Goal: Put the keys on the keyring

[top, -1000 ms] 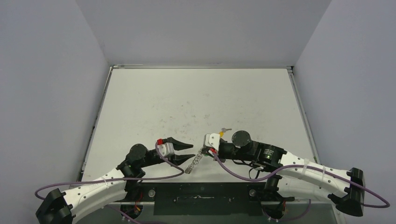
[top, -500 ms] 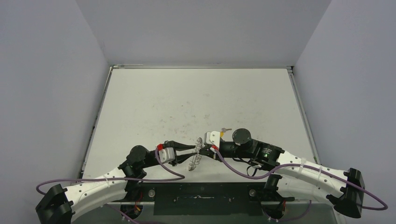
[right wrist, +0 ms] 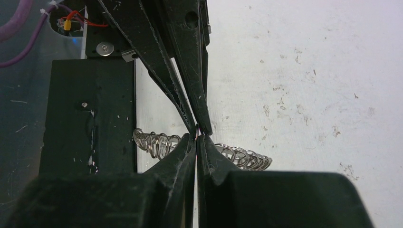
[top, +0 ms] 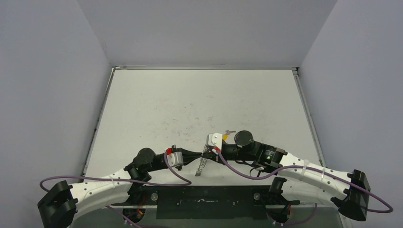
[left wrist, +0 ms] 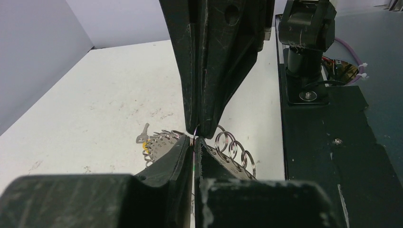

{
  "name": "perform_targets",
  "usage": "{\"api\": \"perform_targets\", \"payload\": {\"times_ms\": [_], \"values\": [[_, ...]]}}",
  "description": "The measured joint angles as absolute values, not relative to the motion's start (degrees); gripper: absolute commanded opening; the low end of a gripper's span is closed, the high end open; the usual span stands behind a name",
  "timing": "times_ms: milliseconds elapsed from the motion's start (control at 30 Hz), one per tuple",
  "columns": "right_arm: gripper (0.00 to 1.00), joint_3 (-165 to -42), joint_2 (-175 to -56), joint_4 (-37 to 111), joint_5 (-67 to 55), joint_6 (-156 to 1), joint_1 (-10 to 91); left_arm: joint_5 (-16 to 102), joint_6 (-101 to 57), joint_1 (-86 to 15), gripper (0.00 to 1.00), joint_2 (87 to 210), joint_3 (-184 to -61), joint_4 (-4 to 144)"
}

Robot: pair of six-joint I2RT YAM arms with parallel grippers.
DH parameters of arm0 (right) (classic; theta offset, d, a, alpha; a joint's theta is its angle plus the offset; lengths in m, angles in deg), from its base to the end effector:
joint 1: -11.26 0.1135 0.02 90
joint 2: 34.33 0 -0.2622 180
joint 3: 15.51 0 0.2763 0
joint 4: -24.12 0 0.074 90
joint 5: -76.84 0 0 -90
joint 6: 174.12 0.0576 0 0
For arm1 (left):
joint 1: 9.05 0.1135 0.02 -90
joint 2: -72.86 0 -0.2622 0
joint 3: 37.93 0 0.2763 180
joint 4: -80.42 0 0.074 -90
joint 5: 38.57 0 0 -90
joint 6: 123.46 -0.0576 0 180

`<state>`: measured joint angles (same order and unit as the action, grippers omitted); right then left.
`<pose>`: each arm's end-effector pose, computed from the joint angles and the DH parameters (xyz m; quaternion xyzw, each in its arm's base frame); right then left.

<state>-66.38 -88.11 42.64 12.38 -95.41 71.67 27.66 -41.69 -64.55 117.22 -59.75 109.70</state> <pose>0.1059 0.2369 0.2650 -0.5729 0.5802 0.3945 0.4238 0.1018 -0.1892 0.2058 0.4739 0.4708 -0.4186 0.6152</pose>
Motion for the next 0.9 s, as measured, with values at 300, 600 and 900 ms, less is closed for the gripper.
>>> {"api": "perform_targets", "payload": {"times_ms": [300,600,900], "values": [[0.37,-65.6,-88.1,42.6,11.7,-95.2,71.7,29.8,-43.1,-65.8,0.0,116.8,-60.7,106.0],[0.9,-65.1,-79.9,36.0,4.0,-91.1,70.7,32.9,-43.8,-66.4,0.0,113.2,-60.3,102.1],[1.0,-65.1,-80.2,34.9,-4.8,-84.0,68.8,33.4,-46.0,-66.7,0.0,108.7,-57.9,101.3]]}}
